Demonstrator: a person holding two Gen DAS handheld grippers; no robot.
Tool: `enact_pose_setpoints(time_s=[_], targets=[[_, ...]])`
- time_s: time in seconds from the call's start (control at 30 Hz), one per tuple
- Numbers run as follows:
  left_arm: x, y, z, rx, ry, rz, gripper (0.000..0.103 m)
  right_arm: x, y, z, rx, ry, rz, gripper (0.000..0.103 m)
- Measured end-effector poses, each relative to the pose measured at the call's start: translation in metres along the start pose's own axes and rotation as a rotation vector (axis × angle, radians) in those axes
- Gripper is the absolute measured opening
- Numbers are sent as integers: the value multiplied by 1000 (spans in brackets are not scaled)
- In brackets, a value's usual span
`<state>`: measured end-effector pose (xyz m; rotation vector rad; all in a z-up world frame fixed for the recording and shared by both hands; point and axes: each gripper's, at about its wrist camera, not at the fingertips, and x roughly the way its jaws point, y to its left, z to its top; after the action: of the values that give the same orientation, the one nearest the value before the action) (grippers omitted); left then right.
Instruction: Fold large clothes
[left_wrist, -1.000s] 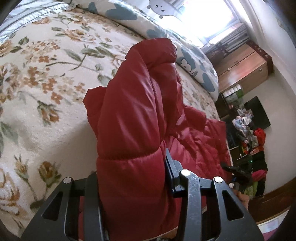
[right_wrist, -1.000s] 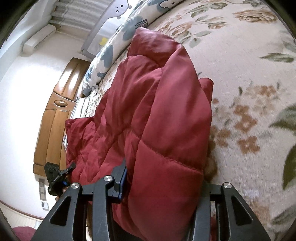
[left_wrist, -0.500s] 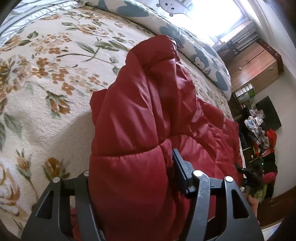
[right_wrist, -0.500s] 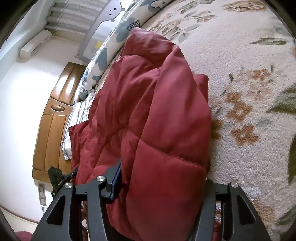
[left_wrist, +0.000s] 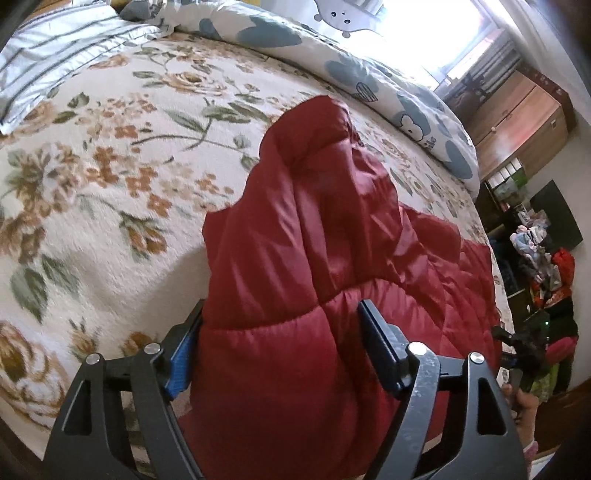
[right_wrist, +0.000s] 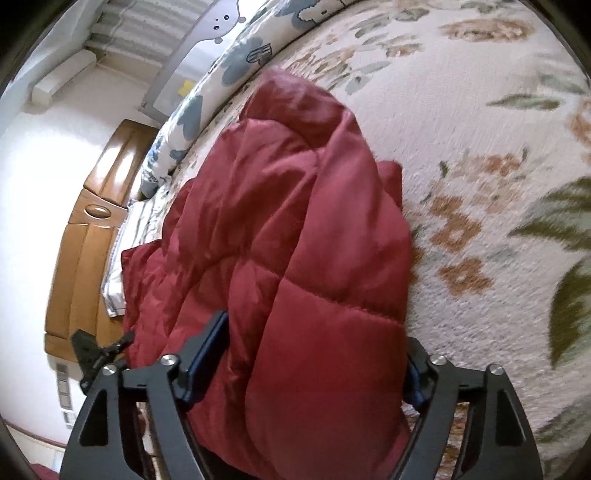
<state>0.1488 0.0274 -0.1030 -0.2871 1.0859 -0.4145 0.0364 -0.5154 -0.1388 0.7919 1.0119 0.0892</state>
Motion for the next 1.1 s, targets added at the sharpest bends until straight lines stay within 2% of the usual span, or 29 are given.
enact_pose_setpoints(time_s=[0.1, 0.37, 0.53, 0.6, 0.63, 0.67, 0.7, 0.73, 0.77, 0.8, 0.9, 1.0, 1.1], targets=[[-2, -2, 8, 8, -12, 17, 78, -6, 1, 7, -3, -34, -15, 91], [4, -15, 39, 50, -41, 61, 78, -6, 13, 45, -55, -85, -73, 95], [19, -29, 54, 100, -31, 79, 78, 10, 14, 71, -65, -67, -89, 95], [29, -32, 58, 121, -15, 108, 78, 19, 15, 77, -71, -44, -86, 95], [32, -34, 59, 132, -10, 120, 75, 23, 16, 79, -77, -36, -86, 95], [35, -37, 59, 151, -8, 130, 56, 24, 16, 80, -86, -31, -88, 92], [37, -40, 59, 170, -5, 135, 46, 26, 18, 79, -102, -31, -94, 81], [38, -43, 58, 181, -2, 142, 29, 26, 22, 78, -123, -39, -110, 73], [38, -44, 57, 187, -6, 149, 22, 24, 26, 76, -144, -54, -135, 55], [37, -46, 58, 192, -15, 147, 20, 21, 29, 74, -158, -71, -148, 39], [30, -50, 66, 173, -45, 124, 15, 8, 37, 73, -174, -128, -145, 24], [24, -59, 83, 160, -84, 102, 14, -4, 49, 76, -204, -193, -171, 21], [32, -68, 94, 169, -105, 129, 14, -6, 58, 84, -221, -235, -209, 20]])
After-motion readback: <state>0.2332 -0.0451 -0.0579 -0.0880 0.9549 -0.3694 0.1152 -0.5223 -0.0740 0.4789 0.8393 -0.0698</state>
